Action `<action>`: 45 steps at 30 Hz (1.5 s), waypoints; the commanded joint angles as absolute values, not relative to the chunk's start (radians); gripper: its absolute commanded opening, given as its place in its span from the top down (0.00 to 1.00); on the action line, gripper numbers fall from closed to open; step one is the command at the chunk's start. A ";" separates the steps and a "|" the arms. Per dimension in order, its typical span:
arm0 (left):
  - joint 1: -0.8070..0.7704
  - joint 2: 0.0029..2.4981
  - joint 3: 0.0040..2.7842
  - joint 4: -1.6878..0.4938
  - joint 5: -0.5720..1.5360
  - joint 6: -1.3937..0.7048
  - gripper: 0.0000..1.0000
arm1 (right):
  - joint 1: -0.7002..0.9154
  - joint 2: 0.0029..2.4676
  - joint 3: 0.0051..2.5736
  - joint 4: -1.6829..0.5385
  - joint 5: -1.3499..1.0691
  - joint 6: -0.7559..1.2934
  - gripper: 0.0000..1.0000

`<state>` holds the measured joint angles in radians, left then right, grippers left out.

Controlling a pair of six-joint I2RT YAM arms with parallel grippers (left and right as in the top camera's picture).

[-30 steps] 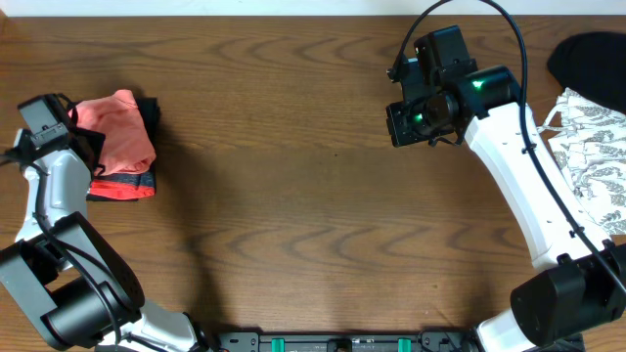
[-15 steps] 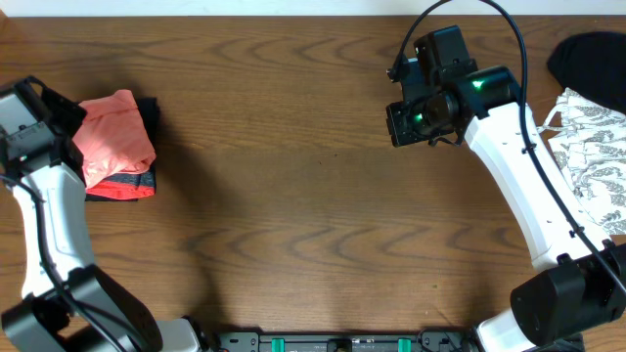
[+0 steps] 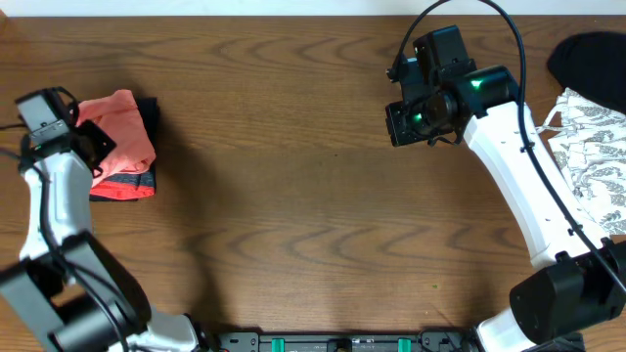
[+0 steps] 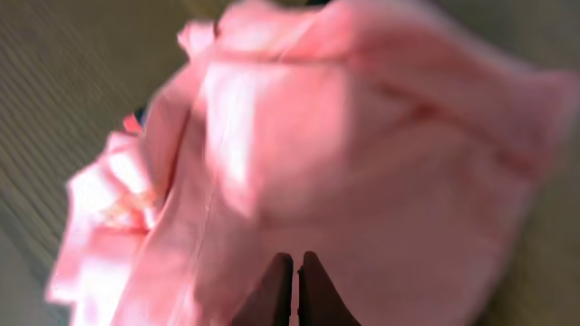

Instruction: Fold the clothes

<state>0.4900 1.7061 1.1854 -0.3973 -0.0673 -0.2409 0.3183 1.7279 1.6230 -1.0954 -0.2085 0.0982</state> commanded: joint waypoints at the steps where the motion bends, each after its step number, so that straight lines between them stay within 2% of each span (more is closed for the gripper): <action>1: 0.492 1.763 1.195 -0.363 -0.183 -0.222 0.94 | 0.315 1.739 1.623 -1.105 -0.206 0.088 0.95; 11: 0.509 1.933 1.195 -0.218 -0.358 -0.222 0.93 | 0.315 1.739 1.623 -1.129 -0.206 0.089 0.95; 15: 0.535 1.972 1.195 -0.202 -0.357 -0.270 0.89 | 0.315 1.739 1.623 -1.135 -0.206 0.089 0.95; 17: 0.546 1.989 1.195 -0.184 -0.356 -0.282 0.83 | 0.315 1.739 1.623 -1.134 -0.206 0.089 0.95; 18: 0.550 1.995 1.195 -0.177 -0.356 -0.282 0.73 | 0.315 1.739 1.623 -1.134 -0.206 0.089 0.95; 20: 0.554 2.002 1.195 -0.162 -0.355 -0.282 0.64 | 0.315 1.739 1.623 -1.135 -0.206 0.089 0.95; 35: 0.552 1.816 1.197 -0.105 -0.295 -0.255 0.50 | 0.315 1.739 1.623 -1.137 -0.187 0.089 0.95; 45: 0.488 1.745 1.197 0.033 0.057 -0.254 0.50 | 0.315 1.739 1.623 -1.134 -0.187 0.089 0.95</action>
